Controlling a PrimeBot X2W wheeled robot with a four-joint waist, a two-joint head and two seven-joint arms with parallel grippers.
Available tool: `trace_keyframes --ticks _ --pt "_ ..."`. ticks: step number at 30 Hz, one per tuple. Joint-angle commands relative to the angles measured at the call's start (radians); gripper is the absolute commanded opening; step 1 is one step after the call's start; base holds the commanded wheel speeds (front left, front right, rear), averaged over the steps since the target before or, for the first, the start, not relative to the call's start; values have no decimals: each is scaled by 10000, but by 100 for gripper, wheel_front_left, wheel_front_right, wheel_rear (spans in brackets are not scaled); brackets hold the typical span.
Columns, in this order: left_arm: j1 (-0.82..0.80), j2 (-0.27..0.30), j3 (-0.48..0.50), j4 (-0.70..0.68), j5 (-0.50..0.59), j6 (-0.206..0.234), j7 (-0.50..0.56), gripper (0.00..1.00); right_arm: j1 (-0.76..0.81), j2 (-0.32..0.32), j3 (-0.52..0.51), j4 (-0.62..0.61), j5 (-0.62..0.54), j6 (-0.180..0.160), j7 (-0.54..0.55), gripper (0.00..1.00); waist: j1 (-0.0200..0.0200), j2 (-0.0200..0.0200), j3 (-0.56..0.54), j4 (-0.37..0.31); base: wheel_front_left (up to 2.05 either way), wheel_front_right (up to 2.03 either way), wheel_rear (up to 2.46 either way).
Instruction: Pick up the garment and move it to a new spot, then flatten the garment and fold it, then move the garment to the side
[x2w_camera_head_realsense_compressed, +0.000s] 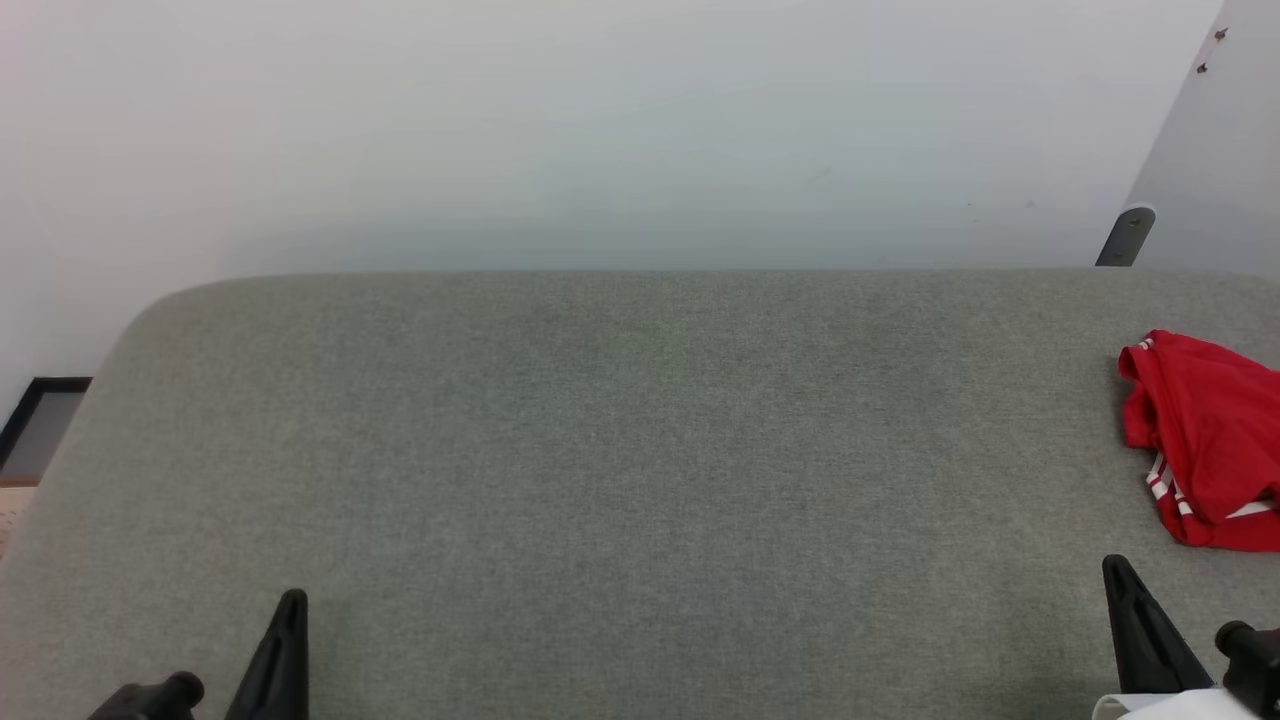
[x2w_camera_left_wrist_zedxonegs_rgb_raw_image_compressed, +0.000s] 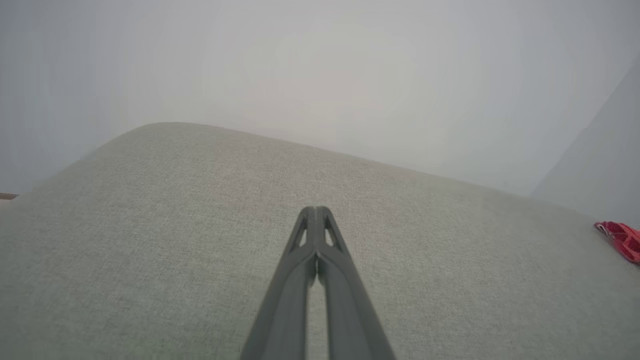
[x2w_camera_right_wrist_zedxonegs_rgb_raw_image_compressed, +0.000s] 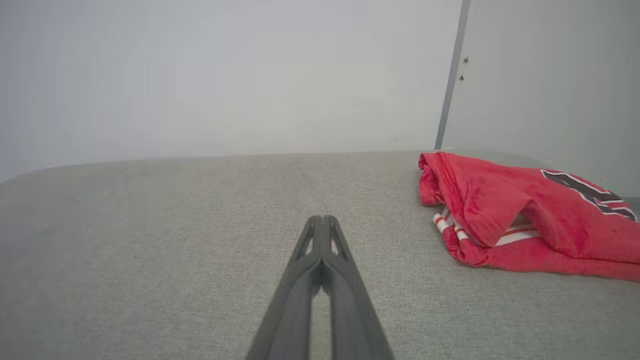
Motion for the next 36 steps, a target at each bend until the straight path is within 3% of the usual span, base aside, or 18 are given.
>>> trace_keyframes --ticks 1,19,36 --pt "-265 58 90 -128 -354 -6 63 0 -256 -33 -87 -135 409 -1 81 0 0 0 3 -4 0 0 0" --pt "-729 -367 243 70 -3028 -22 873 0 -527 292 -257 -125 3572 -3 850 0 0 0 49 -55 0 0 0" --pt "-1061 -684 359 219 -4986 -37 1468 0 -741 532 -406 -84 5879 -4 1437 0 0 0 90 -101 0 0 0"
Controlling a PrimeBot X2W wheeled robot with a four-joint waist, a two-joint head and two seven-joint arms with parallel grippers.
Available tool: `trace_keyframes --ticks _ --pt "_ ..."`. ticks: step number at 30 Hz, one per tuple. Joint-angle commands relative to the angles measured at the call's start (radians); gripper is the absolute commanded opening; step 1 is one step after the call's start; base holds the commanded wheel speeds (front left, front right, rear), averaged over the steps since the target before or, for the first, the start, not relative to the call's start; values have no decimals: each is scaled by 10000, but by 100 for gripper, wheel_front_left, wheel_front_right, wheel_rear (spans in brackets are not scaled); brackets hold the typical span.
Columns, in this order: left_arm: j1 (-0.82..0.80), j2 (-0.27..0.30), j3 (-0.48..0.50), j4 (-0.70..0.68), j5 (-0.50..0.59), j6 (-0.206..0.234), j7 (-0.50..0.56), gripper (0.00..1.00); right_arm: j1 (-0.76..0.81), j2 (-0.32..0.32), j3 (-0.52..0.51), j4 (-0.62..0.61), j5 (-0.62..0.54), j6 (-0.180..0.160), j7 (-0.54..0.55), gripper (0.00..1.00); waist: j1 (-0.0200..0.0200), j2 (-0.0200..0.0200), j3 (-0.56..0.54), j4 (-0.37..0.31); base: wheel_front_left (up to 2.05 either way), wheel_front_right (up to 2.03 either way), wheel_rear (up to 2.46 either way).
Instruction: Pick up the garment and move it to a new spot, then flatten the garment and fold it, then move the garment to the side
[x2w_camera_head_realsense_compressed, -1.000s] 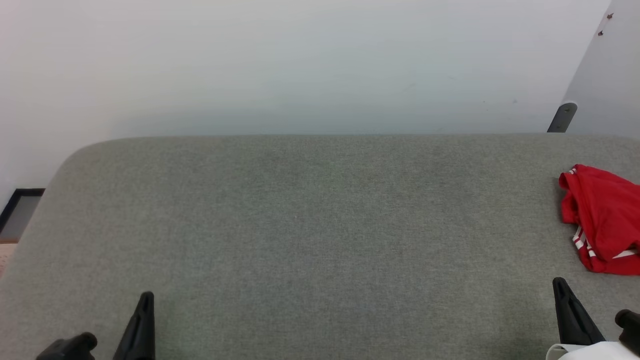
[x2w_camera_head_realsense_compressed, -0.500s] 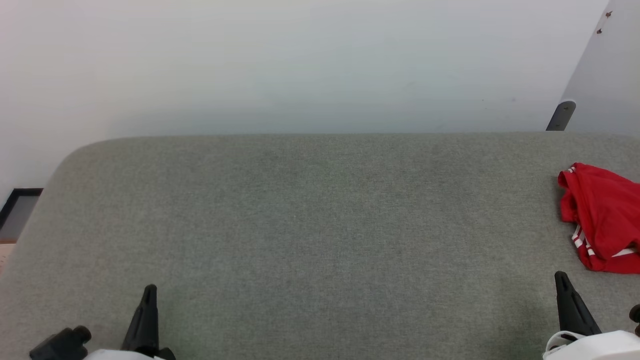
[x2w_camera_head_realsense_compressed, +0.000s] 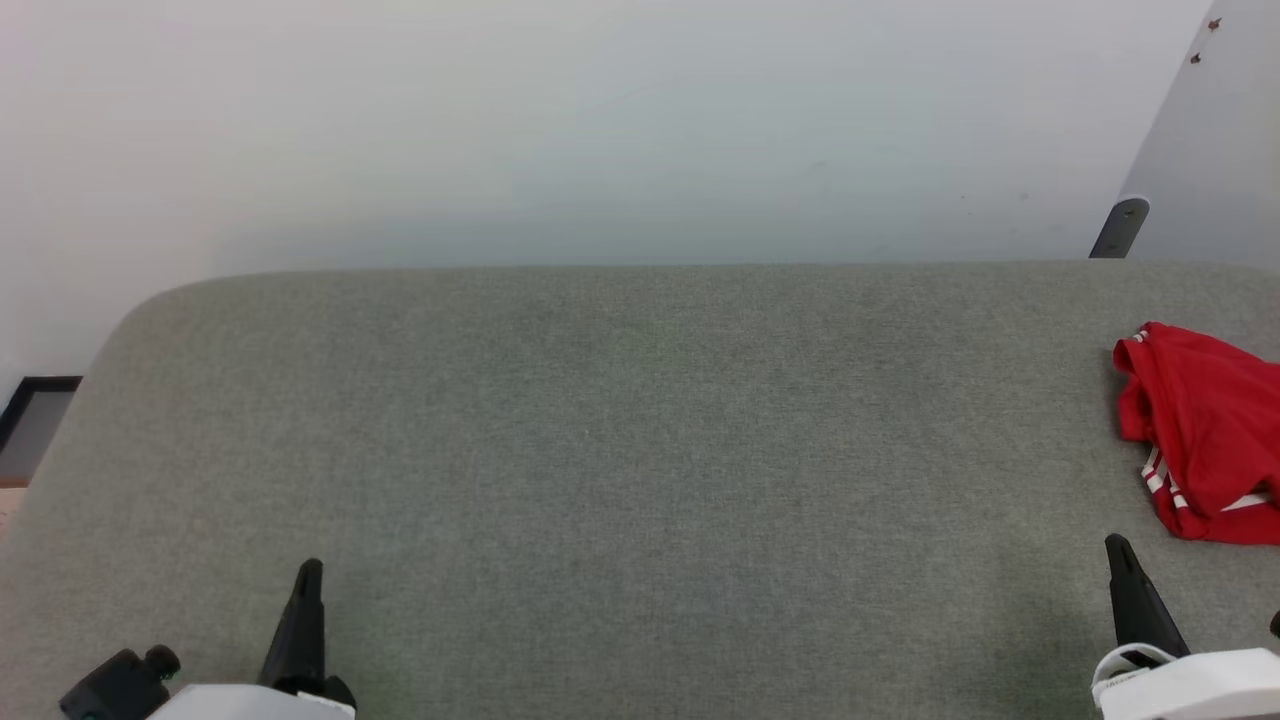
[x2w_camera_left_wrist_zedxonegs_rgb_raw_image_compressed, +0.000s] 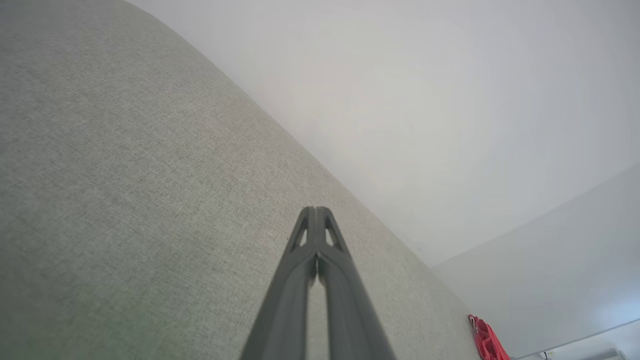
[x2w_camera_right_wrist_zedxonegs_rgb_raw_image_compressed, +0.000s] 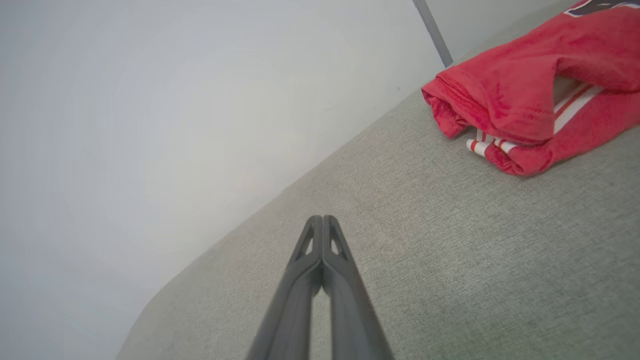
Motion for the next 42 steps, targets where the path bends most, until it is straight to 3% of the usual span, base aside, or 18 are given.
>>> trace_keyframes --ticks 1,42 --pt "-260 7 69 -92 -292 -38 59 0 -295 -12 -80 -102 359 -2 63 0 0 0 4 -4 0 0 0" --pt "-880 -611 292 215 -4064 -75 1221 0 -681 468 -368 -8 4803 -5 1214 0 0 0 108 -121 0 0 0"
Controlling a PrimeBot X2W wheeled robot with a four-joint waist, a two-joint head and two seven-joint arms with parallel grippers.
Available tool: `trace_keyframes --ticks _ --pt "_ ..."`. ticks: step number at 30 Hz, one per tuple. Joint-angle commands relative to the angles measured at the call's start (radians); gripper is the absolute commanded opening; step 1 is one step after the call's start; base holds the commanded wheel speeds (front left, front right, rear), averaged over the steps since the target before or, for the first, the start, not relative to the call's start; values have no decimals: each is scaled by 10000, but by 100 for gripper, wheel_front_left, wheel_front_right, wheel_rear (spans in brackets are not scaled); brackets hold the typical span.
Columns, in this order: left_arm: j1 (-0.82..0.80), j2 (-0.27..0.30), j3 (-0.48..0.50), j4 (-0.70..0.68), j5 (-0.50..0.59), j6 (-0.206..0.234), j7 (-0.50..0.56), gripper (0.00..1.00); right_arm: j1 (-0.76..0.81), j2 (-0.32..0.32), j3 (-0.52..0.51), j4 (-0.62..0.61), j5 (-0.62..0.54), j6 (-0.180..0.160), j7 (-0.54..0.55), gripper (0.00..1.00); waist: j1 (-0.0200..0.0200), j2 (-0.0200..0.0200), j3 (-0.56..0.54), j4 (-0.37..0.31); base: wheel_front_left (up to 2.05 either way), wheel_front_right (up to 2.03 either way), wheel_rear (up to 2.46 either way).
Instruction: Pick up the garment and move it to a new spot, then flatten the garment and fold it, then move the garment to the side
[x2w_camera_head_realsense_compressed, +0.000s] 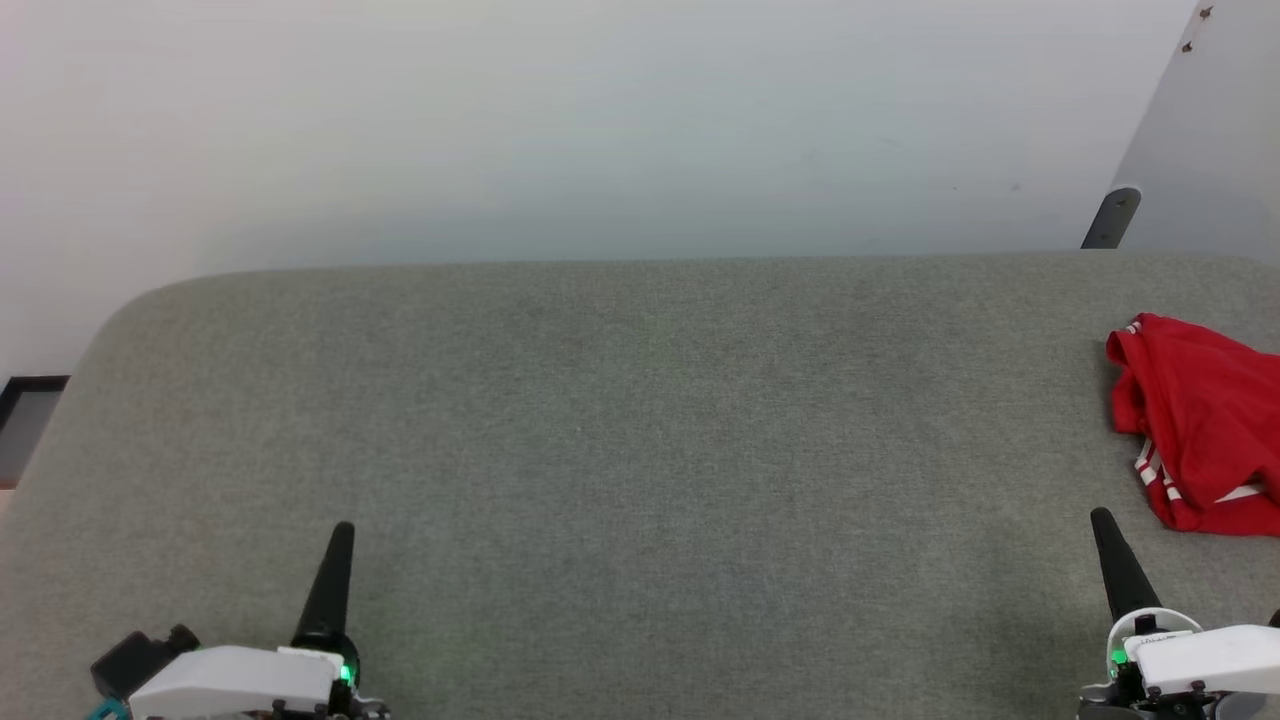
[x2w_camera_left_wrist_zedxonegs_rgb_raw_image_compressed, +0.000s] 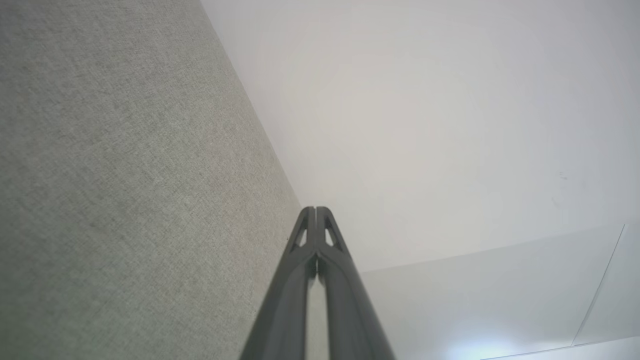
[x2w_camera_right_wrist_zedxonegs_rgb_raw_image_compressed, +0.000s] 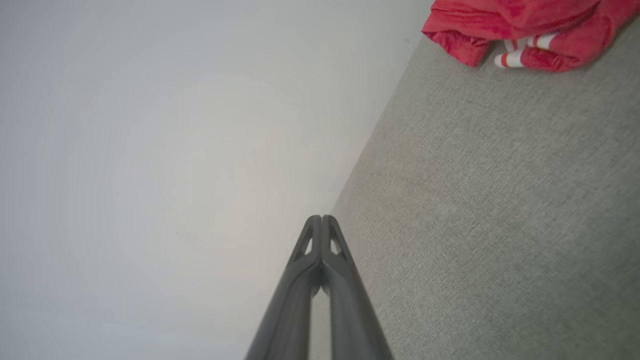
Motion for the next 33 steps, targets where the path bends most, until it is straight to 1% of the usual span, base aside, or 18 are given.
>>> trace_keyframes --ticks 1,33 --pt "-152 -15 49 -31 -260 -74 72 0 -163 33 -61 -50 297 -3 85 0 -1 0 5 -6 0 0 0" --pt "-503 -374 173 154 -2379 -79 747 0 -384 304 -213 17 2809 -4 734 0 -1 0 87 -97 0 0 0"
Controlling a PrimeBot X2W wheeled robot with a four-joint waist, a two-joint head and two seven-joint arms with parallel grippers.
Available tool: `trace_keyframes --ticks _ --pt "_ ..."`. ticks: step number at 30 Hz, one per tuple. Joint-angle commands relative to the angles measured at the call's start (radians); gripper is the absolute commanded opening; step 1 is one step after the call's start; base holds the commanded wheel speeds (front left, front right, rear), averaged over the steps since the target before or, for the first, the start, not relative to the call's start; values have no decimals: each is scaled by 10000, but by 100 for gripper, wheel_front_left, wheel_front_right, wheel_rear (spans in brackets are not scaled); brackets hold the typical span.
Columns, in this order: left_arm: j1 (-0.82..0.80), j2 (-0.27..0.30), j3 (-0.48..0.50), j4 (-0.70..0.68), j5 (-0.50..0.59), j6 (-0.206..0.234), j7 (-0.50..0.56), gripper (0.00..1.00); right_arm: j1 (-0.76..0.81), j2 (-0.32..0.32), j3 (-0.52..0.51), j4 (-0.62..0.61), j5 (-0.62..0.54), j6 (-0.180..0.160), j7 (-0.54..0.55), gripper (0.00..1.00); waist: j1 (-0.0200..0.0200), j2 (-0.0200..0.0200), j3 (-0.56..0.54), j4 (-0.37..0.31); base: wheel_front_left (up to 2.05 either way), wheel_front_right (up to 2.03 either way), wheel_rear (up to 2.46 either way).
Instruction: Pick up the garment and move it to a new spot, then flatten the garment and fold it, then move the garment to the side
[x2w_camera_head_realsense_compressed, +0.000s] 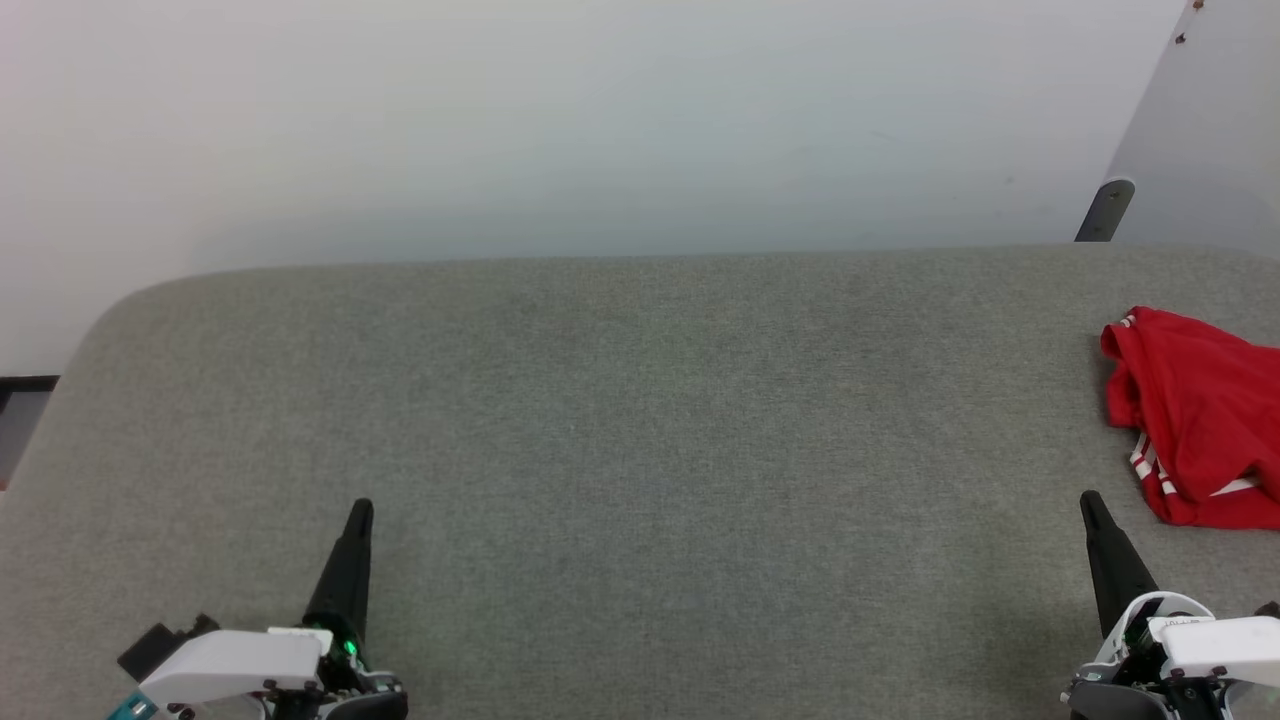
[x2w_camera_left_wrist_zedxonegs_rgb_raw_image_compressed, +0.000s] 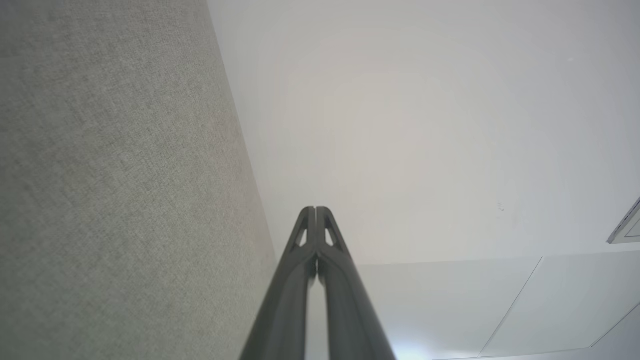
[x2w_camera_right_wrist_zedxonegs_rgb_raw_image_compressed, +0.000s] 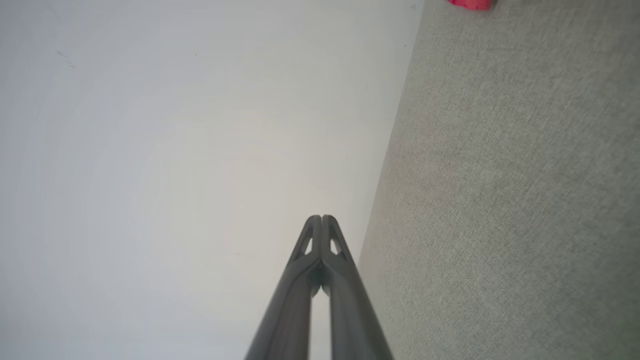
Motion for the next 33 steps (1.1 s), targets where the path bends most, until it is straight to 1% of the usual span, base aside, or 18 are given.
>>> trace_keyframes --ticks 1,10,33 --pt "-103 -36 43 12 -157 -47 66 0 -141 40 -32 -4 165 -3 48 0 0 0 3 -4 0 0 0" --pt "-200 -124 70 58 -664 -53 210 0 -208 112 -65 13 768 -3 194 0 0 0 26 -29 0 0 0" --pt "-193 -116 65 54 -659 -54 211 0 -151 106 -58 11 760 0 200 0 0 0 27 -31 0 0 0"
